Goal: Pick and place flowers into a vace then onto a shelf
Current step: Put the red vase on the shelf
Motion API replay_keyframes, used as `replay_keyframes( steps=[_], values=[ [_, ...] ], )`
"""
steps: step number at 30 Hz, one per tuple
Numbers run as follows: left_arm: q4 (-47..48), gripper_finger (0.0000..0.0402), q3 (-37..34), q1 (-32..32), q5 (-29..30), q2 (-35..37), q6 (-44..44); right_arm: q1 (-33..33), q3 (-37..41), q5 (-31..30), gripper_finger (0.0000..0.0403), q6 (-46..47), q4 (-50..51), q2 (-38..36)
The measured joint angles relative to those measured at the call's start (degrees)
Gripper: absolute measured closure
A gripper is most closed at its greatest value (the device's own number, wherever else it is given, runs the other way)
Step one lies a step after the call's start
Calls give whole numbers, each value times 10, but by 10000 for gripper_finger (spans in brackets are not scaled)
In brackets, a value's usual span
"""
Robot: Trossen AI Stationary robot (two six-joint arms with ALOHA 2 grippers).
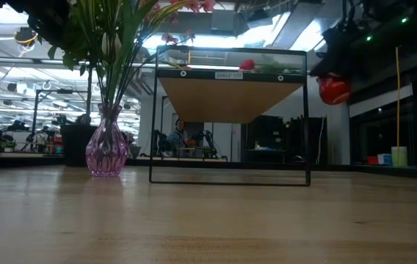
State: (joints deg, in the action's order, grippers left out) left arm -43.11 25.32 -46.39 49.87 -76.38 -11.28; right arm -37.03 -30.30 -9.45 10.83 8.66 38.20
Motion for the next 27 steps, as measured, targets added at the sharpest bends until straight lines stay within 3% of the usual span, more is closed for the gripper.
replay_keyframes(
  steps=[15,27],
  values=[
    [0,396,0,0,0,0,0,75,0,0,257,6,20,-70],
    [0,396,0,0,0,0,0,153,0,-1,257,-26,7,-85]
  ],
)
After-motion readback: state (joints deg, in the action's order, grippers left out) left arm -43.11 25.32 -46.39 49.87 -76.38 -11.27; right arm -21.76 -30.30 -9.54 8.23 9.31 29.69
